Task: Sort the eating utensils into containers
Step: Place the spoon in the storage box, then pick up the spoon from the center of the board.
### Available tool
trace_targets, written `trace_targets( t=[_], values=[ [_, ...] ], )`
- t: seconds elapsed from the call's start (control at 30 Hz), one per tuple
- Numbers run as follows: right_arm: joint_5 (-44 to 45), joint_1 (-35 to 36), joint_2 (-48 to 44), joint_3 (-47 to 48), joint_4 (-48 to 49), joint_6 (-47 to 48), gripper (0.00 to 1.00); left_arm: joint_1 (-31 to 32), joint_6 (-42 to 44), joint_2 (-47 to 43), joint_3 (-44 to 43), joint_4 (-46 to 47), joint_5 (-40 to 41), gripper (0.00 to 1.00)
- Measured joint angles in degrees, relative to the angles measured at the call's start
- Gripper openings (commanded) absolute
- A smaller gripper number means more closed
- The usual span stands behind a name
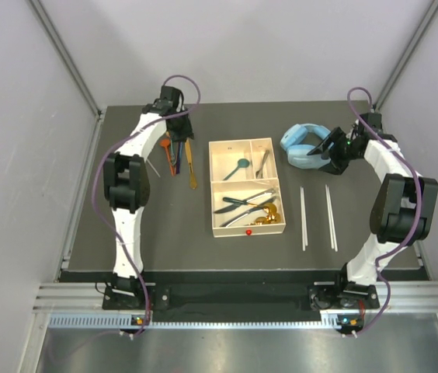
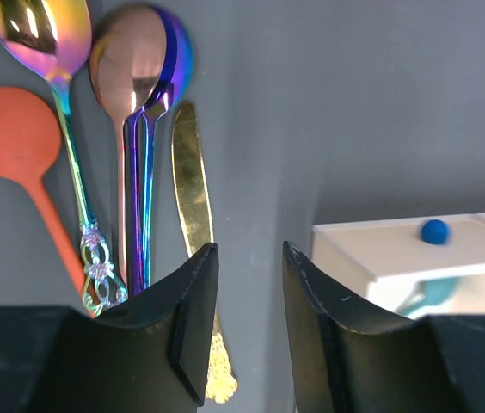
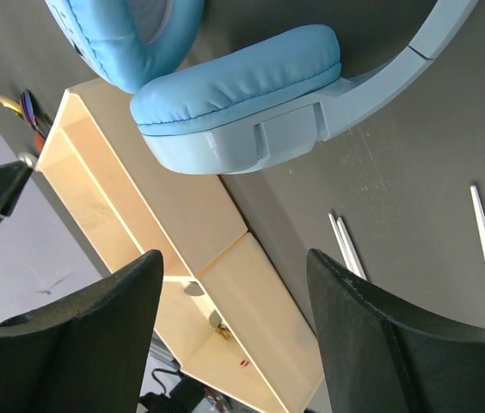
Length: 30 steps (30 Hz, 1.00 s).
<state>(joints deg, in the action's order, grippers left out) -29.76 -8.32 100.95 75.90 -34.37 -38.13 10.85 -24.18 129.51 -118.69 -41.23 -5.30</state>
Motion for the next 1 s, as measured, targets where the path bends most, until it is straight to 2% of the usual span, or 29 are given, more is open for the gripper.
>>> trace_targets(
  t=[0.5, 1.0],
  values=[
    [0.83, 0.0, 0.0, 1.07, -0.87, 0.0, 0.68, -0.2, 0.35, 4.44, -2.49, -0.37, 7.76, 0.4],
    [1.22, 0.0, 0.0, 1.05, -1.51, 0.0, 0.68, -1.29, 0.55, 8.04, -3.28, -0.42, 10.82, 0.4]
  ],
)
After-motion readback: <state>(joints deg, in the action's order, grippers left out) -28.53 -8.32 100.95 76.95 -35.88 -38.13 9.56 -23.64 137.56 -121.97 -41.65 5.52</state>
